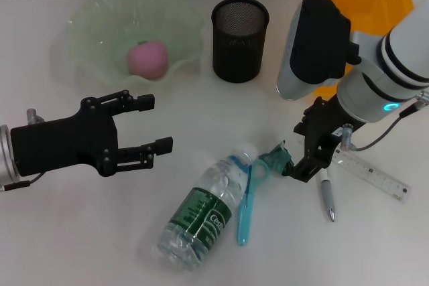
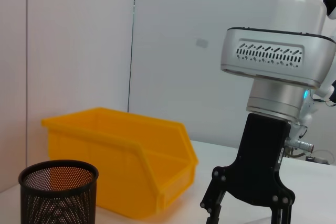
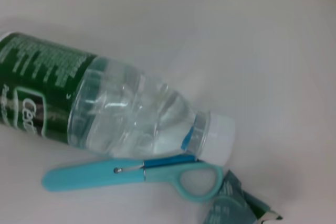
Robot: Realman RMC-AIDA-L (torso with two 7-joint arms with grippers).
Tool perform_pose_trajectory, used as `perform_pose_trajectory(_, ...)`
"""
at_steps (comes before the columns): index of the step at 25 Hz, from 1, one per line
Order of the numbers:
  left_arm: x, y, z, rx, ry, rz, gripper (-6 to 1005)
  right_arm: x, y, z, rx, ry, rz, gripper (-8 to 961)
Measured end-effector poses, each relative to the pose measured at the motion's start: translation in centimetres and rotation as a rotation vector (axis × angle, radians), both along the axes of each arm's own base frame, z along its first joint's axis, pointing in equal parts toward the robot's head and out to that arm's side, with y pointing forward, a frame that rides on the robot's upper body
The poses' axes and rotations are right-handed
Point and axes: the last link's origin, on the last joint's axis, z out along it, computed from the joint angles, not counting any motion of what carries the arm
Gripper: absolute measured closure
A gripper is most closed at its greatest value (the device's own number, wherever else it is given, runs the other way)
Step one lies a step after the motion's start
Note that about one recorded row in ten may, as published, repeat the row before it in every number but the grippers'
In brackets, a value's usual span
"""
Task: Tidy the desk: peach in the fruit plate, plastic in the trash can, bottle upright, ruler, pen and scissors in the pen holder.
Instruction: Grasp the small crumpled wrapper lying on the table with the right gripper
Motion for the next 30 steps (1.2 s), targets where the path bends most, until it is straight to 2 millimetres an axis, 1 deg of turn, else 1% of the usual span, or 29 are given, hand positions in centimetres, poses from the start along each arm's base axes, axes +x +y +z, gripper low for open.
perform_pose_trajectory(6, 0.0, -0.1, -0.1, -0.004, 0.001, -0.002, 189, -0.3, 0.4, -0.6, -0.005, 0.022, -0.004, 128)
perform_pose_trajectory(20, -0.2, -0.5, -0.1, -0.009, -0.004, 0.003, 189, 0.6, 0.9, -1.3, -0.013, 0.005, -0.02, 143)
perform_pose_trajectory(27, -0.1, -0.5, -0.1, -0.015, -0.008, -0.001, 188, 0.6, 0.9, -1.5, -0.017, 0.0, -0.016, 158)
perform_pose_trajectory(30, -0.1, -0.5, -0.1, -0.015, -0.009, -0.002, 188, 0.5, 1.0, -1.6, -0.012, 0.004, -0.011, 256)
